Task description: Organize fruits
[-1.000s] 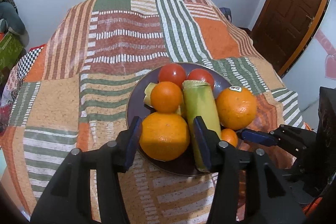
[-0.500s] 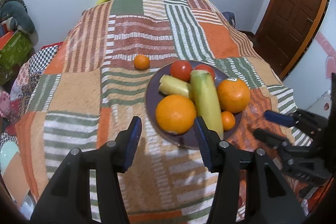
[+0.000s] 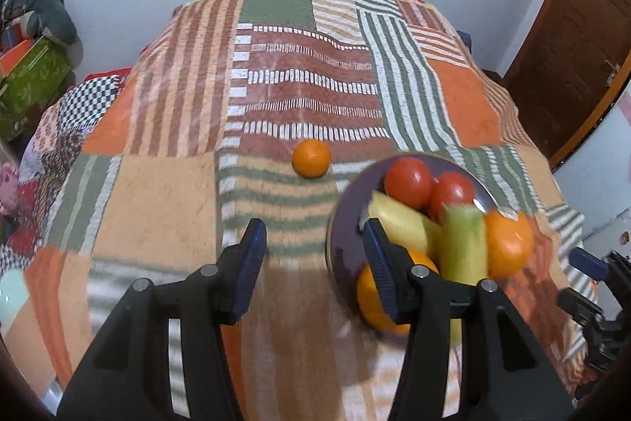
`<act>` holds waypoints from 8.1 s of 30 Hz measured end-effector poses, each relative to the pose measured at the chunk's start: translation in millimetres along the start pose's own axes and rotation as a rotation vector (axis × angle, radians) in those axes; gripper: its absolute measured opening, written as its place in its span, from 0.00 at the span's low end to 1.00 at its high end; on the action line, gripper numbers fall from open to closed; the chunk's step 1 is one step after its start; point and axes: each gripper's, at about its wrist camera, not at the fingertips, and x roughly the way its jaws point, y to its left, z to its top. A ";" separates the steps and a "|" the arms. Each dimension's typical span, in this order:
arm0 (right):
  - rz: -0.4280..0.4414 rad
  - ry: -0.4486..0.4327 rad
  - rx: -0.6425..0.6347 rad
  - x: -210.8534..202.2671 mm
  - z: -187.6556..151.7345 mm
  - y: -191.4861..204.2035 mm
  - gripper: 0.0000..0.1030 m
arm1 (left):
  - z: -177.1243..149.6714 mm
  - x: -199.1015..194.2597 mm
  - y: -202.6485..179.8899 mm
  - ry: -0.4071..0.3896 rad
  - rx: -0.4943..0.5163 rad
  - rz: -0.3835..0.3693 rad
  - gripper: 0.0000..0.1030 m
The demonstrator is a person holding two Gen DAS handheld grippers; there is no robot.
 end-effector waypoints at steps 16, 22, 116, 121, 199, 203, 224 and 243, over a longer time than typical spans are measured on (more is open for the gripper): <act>0.002 -0.001 0.047 23.9 1.4 -42.0 0.47 | 51.6 114.8 4.5 0.083 -0.034 -0.002 0.33; 0.004 -0.012 0.060 16.0 1.8 -42.0 0.47 | 27.2 78.3 -1.3 0.089 0.011 -0.022 0.33; 0.087 0.099 -0.041 -47.7 -68.6 32.7 0.22 | -187.7 -68.2 -113.3 0.187 0.189 -0.229 0.22; 0.089 0.096 -0.035 -48.1 -69.6 32.5 0.22 | -186.3 -69.4 -105.9 0.183 0.169 -0.238 0.19; -0.009 -0.480 -0.038 -220.6 3.7 70.5 0.32 | -125.5 -313.2 -101.2 -0.585 0.117 -0.086 0.40; -0.006 -0.544 -0.036 -244.3 -0.9 82.3 0.32 | -140.6 -340.7 -105.1 -0.657 0.119 -0.071 0.52; -0.124 -0.656 -0.008 -260.3 -21.5 99.2 1.00 | -176.1 -369.9 -114.6 -0.770 0.143 0.001 0.99; -0.132 -0.652 -0.012 -262.5 -22.4 101.4 1.00 | -177.7 -363.6 -113.9 -0.756 0.138 0.011 1.00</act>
